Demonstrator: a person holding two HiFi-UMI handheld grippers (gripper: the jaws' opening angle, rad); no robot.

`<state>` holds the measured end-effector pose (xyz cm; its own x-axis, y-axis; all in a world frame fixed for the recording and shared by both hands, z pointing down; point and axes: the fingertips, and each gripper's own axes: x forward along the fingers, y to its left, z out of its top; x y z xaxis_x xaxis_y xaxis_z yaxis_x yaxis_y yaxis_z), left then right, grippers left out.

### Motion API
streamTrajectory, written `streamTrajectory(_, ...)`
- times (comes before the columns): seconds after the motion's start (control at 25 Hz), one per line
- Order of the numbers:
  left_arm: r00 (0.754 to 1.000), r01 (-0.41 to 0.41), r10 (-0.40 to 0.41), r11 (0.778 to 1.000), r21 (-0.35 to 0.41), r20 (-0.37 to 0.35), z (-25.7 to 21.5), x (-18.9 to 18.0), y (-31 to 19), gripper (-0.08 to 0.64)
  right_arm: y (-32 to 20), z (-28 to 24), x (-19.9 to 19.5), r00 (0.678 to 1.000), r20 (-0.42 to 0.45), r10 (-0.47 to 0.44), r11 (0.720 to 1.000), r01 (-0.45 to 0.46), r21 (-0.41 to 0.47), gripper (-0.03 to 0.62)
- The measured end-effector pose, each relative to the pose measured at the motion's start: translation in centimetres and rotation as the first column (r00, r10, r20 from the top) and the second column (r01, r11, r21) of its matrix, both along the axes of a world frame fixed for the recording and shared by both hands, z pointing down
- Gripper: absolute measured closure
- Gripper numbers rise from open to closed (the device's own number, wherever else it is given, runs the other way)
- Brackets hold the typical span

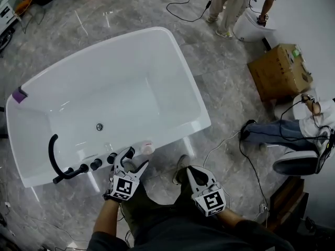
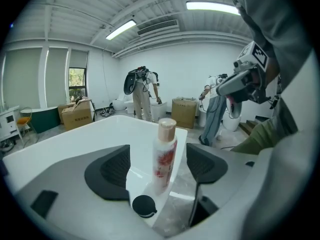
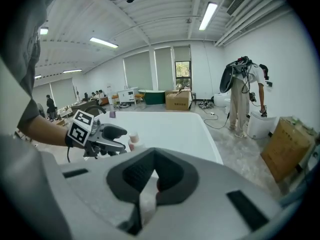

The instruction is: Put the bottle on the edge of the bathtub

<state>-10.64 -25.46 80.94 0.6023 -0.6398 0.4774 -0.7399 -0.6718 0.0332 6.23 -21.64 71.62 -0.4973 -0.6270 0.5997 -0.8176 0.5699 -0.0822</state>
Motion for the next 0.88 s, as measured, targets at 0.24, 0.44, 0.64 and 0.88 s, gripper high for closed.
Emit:
streamTrajectory(0.24,0.991,0.129,-0.129,0.992,-0.009,-0.037,-8.7,-2.3,1.4,0.271,-1.9,-6.7,-1.2,0.998,0.07,-0.006,0.997,0.001,0.081,0.592)
streamTrajectory(0.44,0.973,0.216,-0.214,0.976,0.022,-0.083,-16.4,-3.0,2.2,0.354,-2.8,-12.4,-2.2,0.993,0.117,-0.022,0.99,0.005,0.143,0.592)
streamTrajectory(0.64,0.954,0.284,-0.276,0.957,0.054,-0.116,-22.9,-2.9,3.1,0.398,-3.0,-17.3,-2.7,0.986,0.152,-0.063,0.978,0.031,0.206,0.592)
streamTrajectory(0.88,0.922,0.361,-0.342,0.929,0.081,-0.18,-29.2,-2.5,5.1,0.507,-2.0,-22.2,-2.8,0.979,0.178,-0.096,0.961,0.045,0.274,0.592)
